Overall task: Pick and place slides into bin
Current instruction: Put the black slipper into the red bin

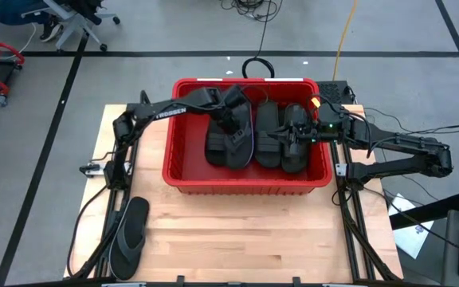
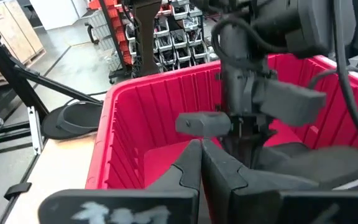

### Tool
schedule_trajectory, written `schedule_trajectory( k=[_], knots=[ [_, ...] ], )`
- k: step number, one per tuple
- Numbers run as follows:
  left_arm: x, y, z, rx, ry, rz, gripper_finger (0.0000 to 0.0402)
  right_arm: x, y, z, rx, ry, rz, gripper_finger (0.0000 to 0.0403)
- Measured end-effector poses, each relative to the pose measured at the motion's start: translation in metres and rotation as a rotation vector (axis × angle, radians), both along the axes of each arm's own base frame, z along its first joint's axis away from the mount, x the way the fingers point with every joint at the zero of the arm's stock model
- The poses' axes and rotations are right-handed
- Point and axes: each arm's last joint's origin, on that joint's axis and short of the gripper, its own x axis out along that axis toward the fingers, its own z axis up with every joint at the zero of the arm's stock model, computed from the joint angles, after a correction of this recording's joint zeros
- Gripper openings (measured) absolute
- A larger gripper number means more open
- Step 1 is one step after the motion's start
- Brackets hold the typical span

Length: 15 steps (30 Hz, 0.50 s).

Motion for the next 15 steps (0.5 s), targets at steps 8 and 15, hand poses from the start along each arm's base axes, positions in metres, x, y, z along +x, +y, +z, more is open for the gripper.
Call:
schedule_trajectory(
  k=[8, 15],
  knots=[
    [0.000, -0.001, -0.018, -0.018, 0.012, -0.009, 0.0000, 0.000, 0.000, 0.000, -0.008, 0.001, 0.002, 0.0004],
    [0.001, -0.001, -0.027, -0.002, -0.011, -0.018, 0.0000, 0.000, 0.000, 0.000, -0.009, 0.001, 0.003, 0.0004]
  ],
)
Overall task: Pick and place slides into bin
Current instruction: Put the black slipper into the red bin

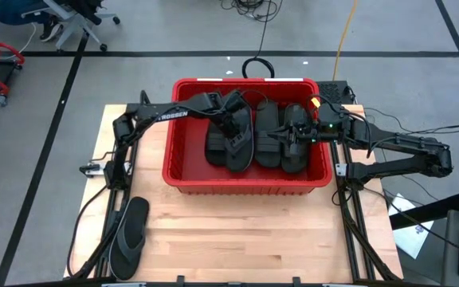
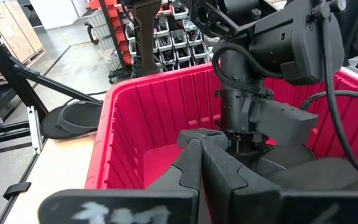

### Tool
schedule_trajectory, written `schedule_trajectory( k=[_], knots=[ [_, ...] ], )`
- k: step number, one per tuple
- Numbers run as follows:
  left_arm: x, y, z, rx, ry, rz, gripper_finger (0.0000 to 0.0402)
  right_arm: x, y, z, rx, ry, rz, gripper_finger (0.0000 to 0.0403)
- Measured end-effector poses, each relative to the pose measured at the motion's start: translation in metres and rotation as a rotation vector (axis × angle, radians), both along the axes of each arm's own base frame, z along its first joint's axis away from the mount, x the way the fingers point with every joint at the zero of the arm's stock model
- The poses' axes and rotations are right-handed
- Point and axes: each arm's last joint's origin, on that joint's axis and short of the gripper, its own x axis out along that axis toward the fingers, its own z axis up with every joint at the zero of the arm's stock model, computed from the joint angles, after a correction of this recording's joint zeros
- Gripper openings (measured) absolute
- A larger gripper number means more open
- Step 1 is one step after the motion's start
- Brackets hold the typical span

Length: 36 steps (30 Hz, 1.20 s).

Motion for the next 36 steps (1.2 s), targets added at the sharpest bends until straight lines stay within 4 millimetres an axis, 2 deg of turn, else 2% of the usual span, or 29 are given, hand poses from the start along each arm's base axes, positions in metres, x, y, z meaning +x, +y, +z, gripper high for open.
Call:
schedule_trajectory(
  k=[10, 14, 18, 28, 36],
  knots=[
    [0.001, 0.000, -0.008, 0.001, -0.013, 0.008, 0.0001, 0.000, 0.000, 0.000, 0.000, 0.000, 0.000, 0.0004],
    [0.003, 0.001, -0.007, 0.025, -0.040, -0.012, 0.0018, 0.000, 0.000, 0.000, 0.003, 0.000, -0.001, 0.0004],
    [0.003, 0.001, -0.006, 0.016, -0.049, -0.022, 0.0059, 0.000, 0.000, 0.000, 0.003, 0.000, -0.001, 0.0004],
    [0.004, -0.001, -0.005, -0.019, -0.076, -0.043, 0.0207, 0.000, 0.000, 0.000, 0.028, -0.003, -0.007, 0.0004],
    [0.004, -0.005, 0.009, 0.058, -0.133, -0.106, 0.0259, 0.000, 0.000, 0.000, 0.029, -0.003, -0.004, 0.0004]
  ],
)
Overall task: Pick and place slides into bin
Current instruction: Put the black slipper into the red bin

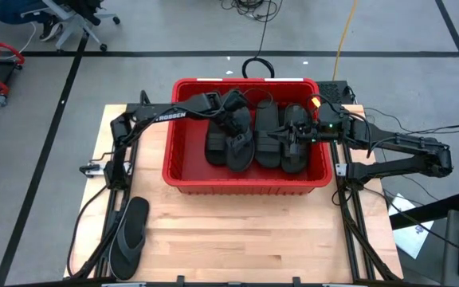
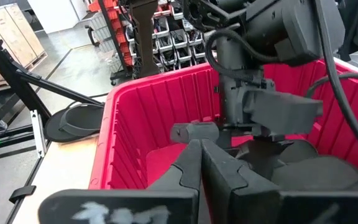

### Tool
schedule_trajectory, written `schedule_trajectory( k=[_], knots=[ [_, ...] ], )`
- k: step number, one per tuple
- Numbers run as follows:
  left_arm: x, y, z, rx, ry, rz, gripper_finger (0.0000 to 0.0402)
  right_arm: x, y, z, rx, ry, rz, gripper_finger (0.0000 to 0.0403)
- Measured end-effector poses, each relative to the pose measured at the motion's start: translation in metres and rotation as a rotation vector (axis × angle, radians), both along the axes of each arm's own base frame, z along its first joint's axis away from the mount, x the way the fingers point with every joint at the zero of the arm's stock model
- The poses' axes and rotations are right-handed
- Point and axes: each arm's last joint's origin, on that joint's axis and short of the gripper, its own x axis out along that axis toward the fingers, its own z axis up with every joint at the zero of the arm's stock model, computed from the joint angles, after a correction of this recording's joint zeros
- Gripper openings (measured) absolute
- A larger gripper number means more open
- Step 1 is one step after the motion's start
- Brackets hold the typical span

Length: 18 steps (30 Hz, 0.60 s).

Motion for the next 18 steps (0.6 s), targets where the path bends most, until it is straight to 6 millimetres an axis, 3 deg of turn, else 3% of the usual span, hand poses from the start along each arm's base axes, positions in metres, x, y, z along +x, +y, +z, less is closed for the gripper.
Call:
schedule_trajectory(
  k=[11, 18],
  knots=[
    [0.004, 0.003, 0.038, 0.092, -0.063, 0.038, 0.0271, 0.000, 0.000, 0.000, 0.000, 0.001, 0.000, 0.0004],
    [-0.003, 0.007, 0.022, 0.084, 0.045, 0.089, 0.0248, 0.000, 0.000, 0.000, 0.000, 0.001, 0.000, 0.0004]
  ],
)
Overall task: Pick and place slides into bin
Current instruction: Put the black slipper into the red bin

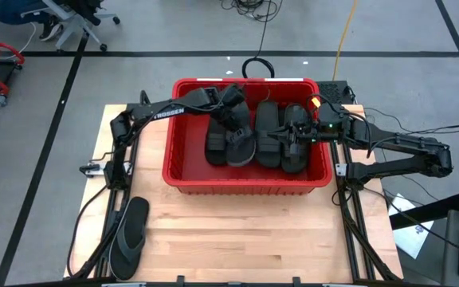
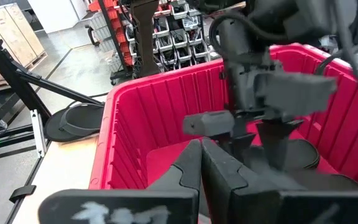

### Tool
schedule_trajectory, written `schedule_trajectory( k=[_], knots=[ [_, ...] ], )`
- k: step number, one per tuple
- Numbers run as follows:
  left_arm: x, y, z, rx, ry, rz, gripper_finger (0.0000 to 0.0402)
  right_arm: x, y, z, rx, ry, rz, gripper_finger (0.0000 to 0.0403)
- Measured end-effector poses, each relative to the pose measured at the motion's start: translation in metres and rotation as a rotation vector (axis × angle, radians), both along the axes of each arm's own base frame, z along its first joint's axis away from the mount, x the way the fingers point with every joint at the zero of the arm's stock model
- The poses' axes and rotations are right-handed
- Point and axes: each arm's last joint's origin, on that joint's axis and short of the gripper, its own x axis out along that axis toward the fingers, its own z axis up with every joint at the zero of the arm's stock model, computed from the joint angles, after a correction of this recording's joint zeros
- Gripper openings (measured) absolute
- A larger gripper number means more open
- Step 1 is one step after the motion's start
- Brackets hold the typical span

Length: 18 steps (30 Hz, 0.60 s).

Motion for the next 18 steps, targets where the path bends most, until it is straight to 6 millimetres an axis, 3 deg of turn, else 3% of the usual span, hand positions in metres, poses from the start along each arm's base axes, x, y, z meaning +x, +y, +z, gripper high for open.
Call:
schedule_trajectory(
  k=[5, 10, 14, 18],
  knots=[
    [-0.004, -0.004, -0.015, -0.007, 0.061, -0.035, 0.0205, 0.000, 0.000, 0.000, 0.001, 0.005, 0.000, 0.0004],
    [-0.002, -0.006, -0.022, -0.016, 0.055, -0.018, 0.0129, 0.000, 0.000, -0.001, 0.002, 0.006, 0.000, 0.0004],
    [0.001, -0.005, -0.022, 0.008, 0.034, 0.014, 0.0090, 0.000, 0.000, -0.001, 0.002, 0.007, 0.000, 0.0004],
    [0.001, -0.004, -0.014, 0.019, 0.040, 0.019, 0.0077, 0.000, 0.000, -0.001, 0.002, 0.007, 0.000, 0.0004]
  ],
)
